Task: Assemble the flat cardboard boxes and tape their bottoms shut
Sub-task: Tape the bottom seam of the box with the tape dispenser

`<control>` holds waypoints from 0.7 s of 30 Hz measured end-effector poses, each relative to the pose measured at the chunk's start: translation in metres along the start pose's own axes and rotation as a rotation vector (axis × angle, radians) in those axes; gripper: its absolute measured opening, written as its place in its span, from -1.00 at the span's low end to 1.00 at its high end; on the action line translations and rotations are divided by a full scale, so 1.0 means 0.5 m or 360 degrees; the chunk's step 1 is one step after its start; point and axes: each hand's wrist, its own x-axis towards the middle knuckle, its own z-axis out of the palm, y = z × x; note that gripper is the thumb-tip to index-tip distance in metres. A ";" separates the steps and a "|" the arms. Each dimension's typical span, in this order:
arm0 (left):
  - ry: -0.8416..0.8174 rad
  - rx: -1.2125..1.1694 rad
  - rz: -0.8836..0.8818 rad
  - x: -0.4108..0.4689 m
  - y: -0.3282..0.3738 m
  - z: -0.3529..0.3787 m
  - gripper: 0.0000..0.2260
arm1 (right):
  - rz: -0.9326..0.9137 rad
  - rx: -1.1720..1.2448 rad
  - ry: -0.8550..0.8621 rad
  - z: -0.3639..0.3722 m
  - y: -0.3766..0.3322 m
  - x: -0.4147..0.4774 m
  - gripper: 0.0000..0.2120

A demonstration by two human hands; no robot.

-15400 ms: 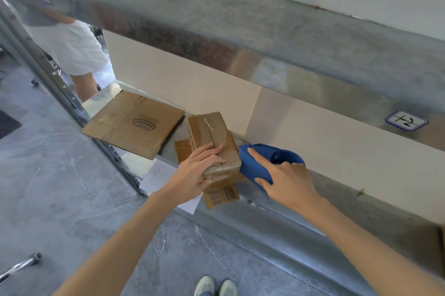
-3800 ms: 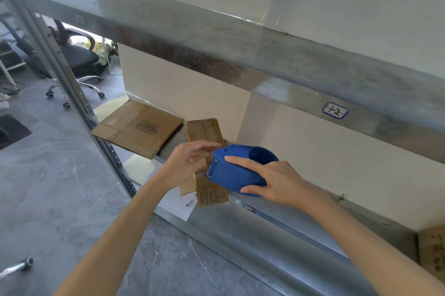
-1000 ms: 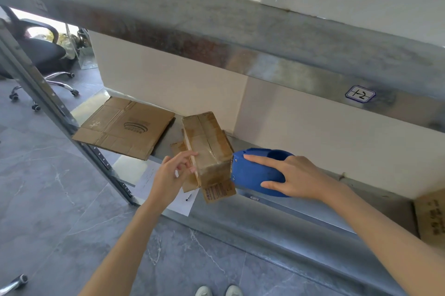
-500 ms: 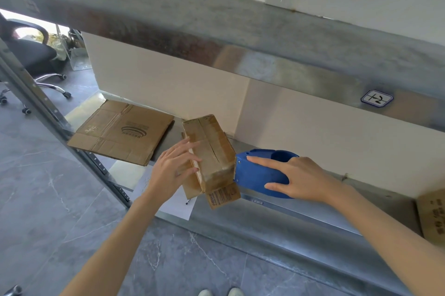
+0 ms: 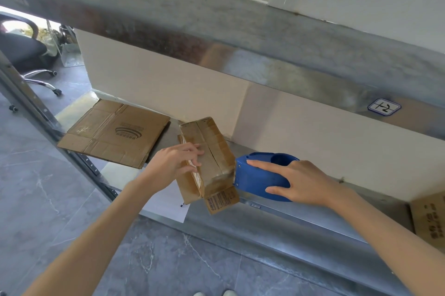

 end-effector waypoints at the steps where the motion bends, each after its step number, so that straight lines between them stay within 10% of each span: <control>1: -0.0006 -0.0004 -0.0019 -0.001 0.000 0.000 -0.90 | -0.0001 -0.0001 0.0008 0.000 0.001 0.000 -0.28; 21: 0.0112 0.0476 -0.0237 -0.031 0.090 0.077 -0.22 | -0.0061 -0.0098 -0.0015 -0.009 -0.007 -0.001 -0.31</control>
